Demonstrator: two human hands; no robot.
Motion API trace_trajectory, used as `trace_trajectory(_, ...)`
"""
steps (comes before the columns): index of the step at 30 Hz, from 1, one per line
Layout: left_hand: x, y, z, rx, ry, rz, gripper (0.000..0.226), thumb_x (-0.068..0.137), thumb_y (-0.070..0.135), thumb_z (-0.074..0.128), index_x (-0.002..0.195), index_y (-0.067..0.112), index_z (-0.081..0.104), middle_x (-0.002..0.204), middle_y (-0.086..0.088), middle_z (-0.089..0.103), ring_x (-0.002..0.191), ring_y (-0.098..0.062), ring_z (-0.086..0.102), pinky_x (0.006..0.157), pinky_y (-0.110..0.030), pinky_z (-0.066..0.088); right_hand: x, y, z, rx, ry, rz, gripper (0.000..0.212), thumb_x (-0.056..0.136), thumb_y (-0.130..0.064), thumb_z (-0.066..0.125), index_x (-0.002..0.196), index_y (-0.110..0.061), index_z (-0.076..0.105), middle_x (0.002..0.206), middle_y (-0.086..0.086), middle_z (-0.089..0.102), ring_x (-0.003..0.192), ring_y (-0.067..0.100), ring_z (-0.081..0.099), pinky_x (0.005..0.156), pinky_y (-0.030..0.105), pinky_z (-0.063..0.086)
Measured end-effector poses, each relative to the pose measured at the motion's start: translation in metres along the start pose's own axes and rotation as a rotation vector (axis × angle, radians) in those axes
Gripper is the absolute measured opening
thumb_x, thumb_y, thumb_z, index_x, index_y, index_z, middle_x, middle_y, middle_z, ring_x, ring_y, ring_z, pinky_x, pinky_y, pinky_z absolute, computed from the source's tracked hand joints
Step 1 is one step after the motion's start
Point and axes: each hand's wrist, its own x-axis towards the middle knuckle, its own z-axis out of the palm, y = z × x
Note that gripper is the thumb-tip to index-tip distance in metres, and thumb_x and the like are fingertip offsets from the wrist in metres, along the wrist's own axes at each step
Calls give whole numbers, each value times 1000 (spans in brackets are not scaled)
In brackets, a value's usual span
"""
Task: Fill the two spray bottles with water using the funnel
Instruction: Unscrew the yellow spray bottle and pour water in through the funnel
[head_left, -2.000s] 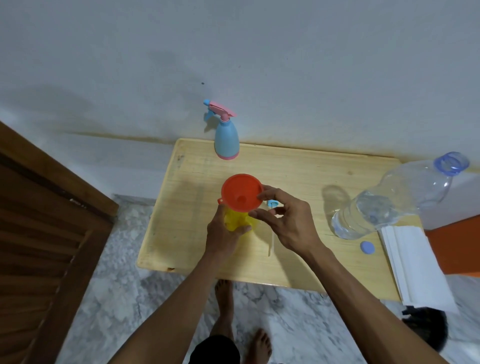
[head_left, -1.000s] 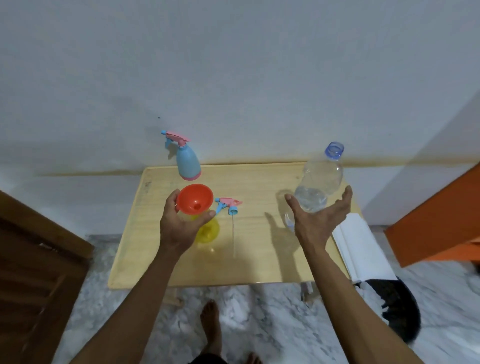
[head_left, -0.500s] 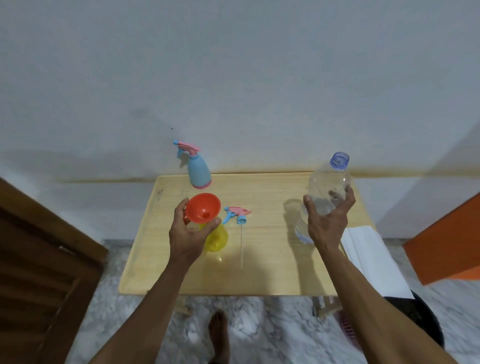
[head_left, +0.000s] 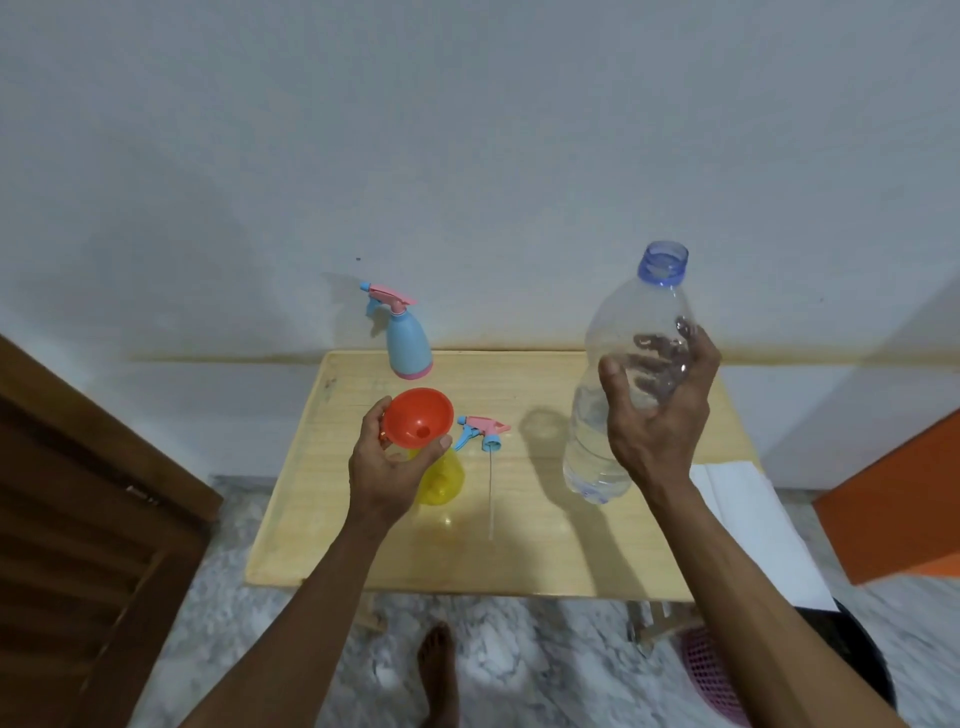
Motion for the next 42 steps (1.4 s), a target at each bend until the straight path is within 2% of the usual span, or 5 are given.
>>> trace_trajectory(9,0,0,2,-27,-9,-21,89,69,32,92,144,26,45,129,1,60,122,-19,58,101,-34,50,23,-51,26,83,-196,-140,82,90,-23,75,153,-27,22,117,-29,62,99,6,70,86,44,59)
trace_trajectory(13,-3,1,6,-11,-31,-38,91,69,34,92,145,28,43,128,2,58,120,-18,57,98,-31,49,24,-46,30,-45,-383,-207,85,86,-42,74,150,-50,18,105,-2,68,84,-1,70,78,21,57)
trace_trajectory(18,1,-2,5,22,-49,-46,96,67,39,93,147,28,42,130,2,59,123,-20,56,104,-44,51,30,-36,39,-271,-714,-247,81,85,-55,71,145,-65,17,103,-5,68,79,9,73,84,33,59)
trace_trajectory(29,2,1,3,3,-60,-53,92,67,33,94,145,26,45,127,5,58,120,-16,56,98,-33,52,44,-5,51,-707,-1171,-460,76,85,-77,46,148,-65,7,108,-3,71,81,18,68,79,34,55)
trace_trajectory(42,7,-1,3,15,-90,-75,96,66,38,94,147,28,43,133,1,58,124,-21,57,101,-43,54,57,14,56,-855,-1291,-512,77,90,-71,51,153,-58,9,107,1,73,95,28,65,76,35,50)
